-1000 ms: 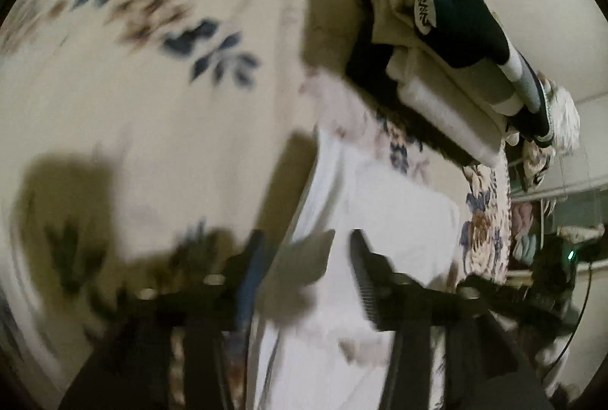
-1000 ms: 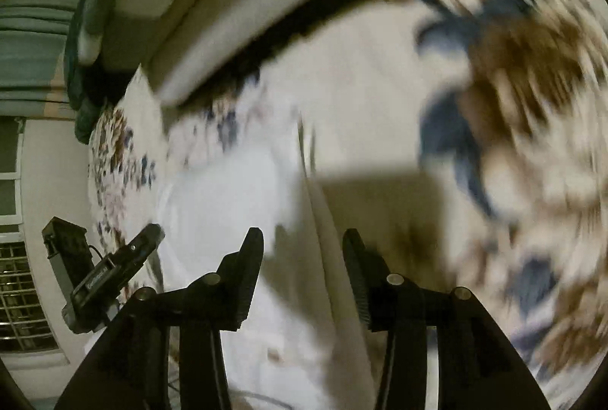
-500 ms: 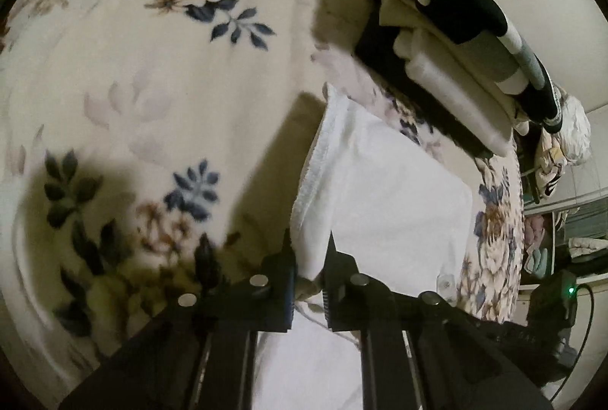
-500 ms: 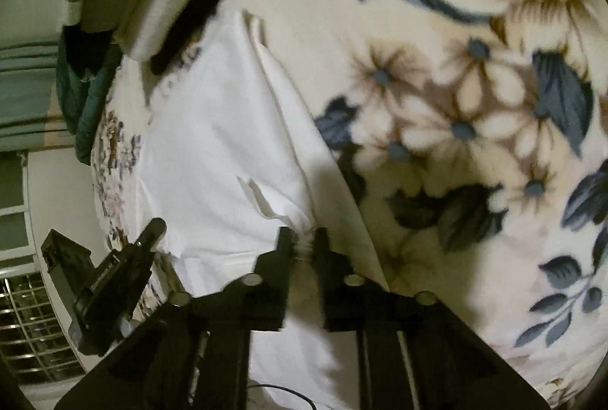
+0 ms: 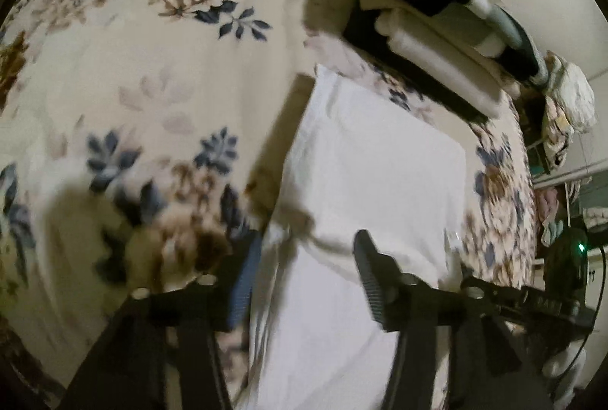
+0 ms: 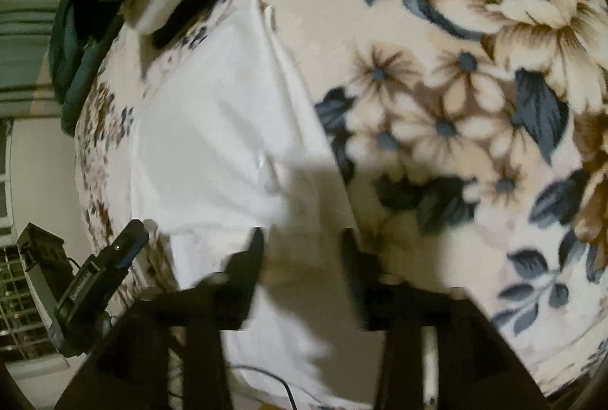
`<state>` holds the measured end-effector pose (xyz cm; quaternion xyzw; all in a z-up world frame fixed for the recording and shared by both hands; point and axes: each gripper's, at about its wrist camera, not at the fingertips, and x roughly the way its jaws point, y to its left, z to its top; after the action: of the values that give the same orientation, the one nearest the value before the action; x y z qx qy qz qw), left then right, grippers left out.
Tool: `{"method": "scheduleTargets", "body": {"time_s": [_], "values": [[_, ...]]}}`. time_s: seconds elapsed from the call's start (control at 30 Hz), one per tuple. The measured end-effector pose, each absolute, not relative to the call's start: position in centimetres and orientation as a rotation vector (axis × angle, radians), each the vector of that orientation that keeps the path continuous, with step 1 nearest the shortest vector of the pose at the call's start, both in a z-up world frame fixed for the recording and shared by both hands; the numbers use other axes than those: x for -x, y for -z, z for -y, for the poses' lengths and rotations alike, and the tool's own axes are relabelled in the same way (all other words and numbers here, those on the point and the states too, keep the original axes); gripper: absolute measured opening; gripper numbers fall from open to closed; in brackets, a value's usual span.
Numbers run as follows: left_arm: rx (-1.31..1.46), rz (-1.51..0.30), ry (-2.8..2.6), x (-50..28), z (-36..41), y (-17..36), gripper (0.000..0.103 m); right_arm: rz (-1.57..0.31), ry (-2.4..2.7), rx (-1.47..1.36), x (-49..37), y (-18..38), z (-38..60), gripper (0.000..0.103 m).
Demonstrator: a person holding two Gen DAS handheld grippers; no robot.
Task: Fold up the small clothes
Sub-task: 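Grasp the folded T-shirt edge with the right gripper and fold it over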
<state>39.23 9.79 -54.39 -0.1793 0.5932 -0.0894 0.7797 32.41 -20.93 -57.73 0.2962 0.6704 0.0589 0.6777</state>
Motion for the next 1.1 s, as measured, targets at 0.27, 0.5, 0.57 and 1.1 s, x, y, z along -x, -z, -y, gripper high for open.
{"method": "scheduleTargets", "body": {"time_s": [0.27,0.5,0.57,1.1], "values": [[0.459,-1.43,0.148,-29.6,-12.1,55.0,0.053,-1.645,-0.136,-0.675,-23.6,58.3,22.1,0.056],[0.514,-1.555,0.057,-22.1,-13.6,59.4,0.053,-1.752,-0.072,-0.737,-15.0,62.1,24.0,0.056],[0.521,-1.559,0.074,-21.3,-13.3,60.1,0.051,-1.745,-0.074,-0.739,-14.0,62.6,24.0,0.056],[0.547,-1.456,0.063,-18.8,-11.6,56.2,0.0,-1.675,-0.065,-0.618,-12.6,61.5,20.7,0.001]]}}
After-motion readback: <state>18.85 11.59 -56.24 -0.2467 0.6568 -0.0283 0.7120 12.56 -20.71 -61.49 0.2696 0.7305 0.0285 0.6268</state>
